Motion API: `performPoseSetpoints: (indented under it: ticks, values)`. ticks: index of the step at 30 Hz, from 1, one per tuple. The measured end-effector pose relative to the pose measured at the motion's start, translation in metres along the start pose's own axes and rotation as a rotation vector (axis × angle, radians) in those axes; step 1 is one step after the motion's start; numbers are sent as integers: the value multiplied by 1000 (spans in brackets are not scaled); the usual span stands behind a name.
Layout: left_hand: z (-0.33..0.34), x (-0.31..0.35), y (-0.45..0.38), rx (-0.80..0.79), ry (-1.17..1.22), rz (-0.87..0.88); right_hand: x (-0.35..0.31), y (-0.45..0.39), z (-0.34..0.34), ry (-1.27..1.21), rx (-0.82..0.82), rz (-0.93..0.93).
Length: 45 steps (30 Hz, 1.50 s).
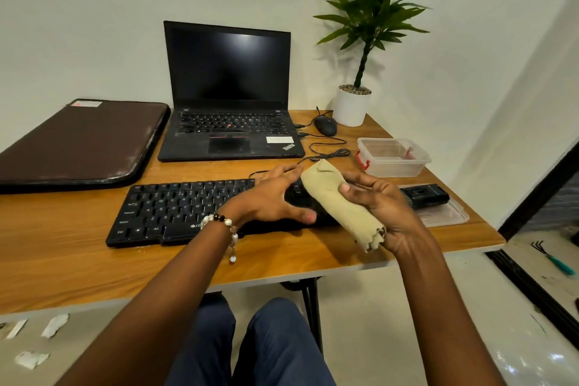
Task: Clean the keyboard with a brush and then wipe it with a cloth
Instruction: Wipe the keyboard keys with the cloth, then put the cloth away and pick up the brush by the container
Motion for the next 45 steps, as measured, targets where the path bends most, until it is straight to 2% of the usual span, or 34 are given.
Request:
performPoseSetpoints:
  ticks: [2,3,7,9,12,15,19,25,29,32,36,40,42,45]
  values:
    - [-7,17,9,9,391,131,-2,-6,-6,-26,-9,34]
    - [-9,26,12,25,511,155,-3,-9,-9,-10,-8,46]
    - [-8,48,3,173,644,43,-15,-17,-19,41,-53,106]
    - [-5,49,-7,266,752,-26,-21,-19,-29,179,-89,185]
    - [6,55,-20,297,905,-102,-29,-17,-58,433,-49,331]
    - [17,68,-35,293,964,-135,-40,-11,-89,452,61,359]
    - [31,90,-63,233,1056,-132,-51,-6,-136,135,350,203]
    - [49,115,-111,215,1050,-152,-49,-7,-182,13,654,-62]
    - [57,111,-133,290,848,-205,-34,-12,-206,224,787,-22]
    - [60,107,-138,291,748,-236,-29,-13,-208,453,796,30]
    - [61,102,-139,288,665,-213,-27,-13,-207,646,823,-15]
    - [48,98,-125,379,615,-192,-37,-18,-189,985,928,-53]
    - [38,94,-112,411,594,-160,-43,-24,-169,1075,896,-106]
    - [24,82,-83,442,558,-90,-45,-31,-132,1026,741,-214]
Point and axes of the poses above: each hand's wrist, its own y-axis away from the middle knuckle, its own z-axis out of the palm, x = y × z, the point moved 4 cm from there along -y, towards the middle knuckle, and after that the axes turned 9 degrees about -x, right-handed, at the moved point
